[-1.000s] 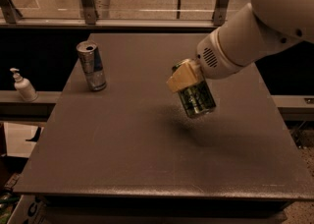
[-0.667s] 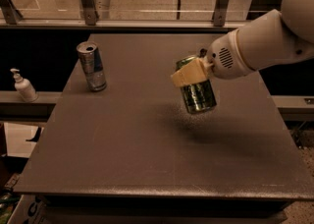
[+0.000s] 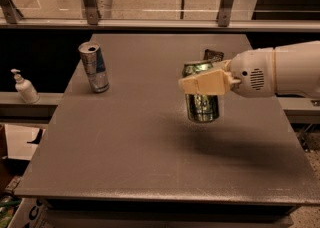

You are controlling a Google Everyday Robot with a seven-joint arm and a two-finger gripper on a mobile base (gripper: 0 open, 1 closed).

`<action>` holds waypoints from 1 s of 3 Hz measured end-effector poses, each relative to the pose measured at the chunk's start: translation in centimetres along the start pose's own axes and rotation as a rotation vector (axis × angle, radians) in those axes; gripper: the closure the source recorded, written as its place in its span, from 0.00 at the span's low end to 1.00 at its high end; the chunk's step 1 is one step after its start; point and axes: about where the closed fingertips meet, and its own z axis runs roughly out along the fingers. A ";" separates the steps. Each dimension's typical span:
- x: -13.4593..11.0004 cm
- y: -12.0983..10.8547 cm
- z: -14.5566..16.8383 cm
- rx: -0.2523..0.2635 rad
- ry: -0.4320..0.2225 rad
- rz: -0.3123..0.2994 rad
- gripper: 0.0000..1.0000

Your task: Place green can upright

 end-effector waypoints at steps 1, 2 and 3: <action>-0.1 0.0 0.1 0.015 0.017 -0.041 1.00; 0.1 0.1 0.3 0.001 -0.026 -0.025 1.00; 0.6 0.1 0.0 -0.027 -0.129 -0.068 1.00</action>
Offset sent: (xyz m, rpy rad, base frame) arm -0.0069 -0.0039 0.0017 0.0719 -0.1177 0.0072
